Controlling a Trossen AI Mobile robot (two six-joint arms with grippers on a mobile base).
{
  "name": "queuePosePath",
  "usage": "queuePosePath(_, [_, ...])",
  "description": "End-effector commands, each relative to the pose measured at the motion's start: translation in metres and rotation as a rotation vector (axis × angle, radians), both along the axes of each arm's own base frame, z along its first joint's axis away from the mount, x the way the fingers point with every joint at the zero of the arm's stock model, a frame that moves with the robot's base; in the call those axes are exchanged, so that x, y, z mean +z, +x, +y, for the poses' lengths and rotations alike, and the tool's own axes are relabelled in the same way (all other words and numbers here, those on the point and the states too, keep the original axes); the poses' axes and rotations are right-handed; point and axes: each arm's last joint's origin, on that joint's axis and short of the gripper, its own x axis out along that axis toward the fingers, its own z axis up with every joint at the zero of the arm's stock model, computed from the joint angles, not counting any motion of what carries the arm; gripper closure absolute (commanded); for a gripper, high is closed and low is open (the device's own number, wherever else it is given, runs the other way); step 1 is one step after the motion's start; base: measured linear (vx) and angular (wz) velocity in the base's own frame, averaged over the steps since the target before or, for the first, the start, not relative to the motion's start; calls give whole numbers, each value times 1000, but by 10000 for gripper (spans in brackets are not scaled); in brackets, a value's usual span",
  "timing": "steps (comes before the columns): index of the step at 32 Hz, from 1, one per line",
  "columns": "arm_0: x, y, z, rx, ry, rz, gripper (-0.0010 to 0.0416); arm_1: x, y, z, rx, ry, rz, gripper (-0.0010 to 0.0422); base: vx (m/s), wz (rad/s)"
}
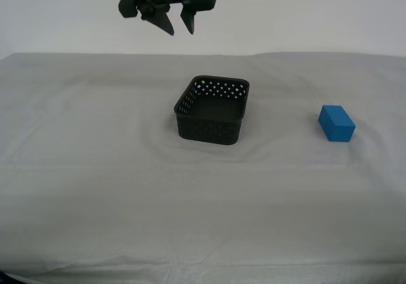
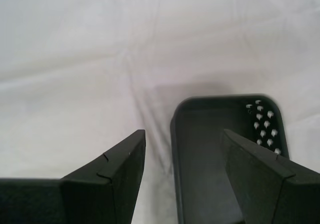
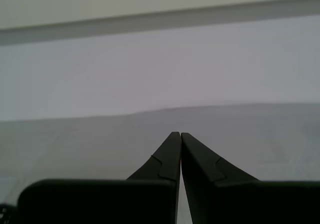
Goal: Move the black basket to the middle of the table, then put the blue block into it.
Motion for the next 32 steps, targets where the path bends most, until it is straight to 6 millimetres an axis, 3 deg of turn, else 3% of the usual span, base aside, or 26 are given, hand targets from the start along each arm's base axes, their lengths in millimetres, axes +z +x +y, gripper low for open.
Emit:
queuePosePath(1, [-11, -2, 0, 15, 4, 103, 381, 18, -3, 5, -7, 13, -58, 213, 0, 0])
queuePosePath(4, [-18, -4, 0, 17, 5, 184, 335, 31, -6, 11, 2, 9, -94, 213, 0, 0])
queuePosePath(11, [-27, -8, 1, 14, 29, 289, 167, 68, -15, 26, 63, 30, -217, 213, 0, 0])
queuePosePath(16, [-44, -6, 2, 15, 89, 419, 90, 89, -22, 33, 73, 3, -271, 213, 0, 0])
queuePosePath(20, [-60, 3, 4, 25, 142, 504, 75, 95, -25, 35, 69, -6, -286, 213, 0, 0])
queuePosePath(24, [-73, 9, 7, 28, 141, 562, 86, 94, -25, 35, 69, -4, -282, 213, 0, 0])
queuePosePath(32, [-117, 22, 20, 62, 120, 730, 90, 94, -25, 34, 66, -5, -283, 213, 0, 0])
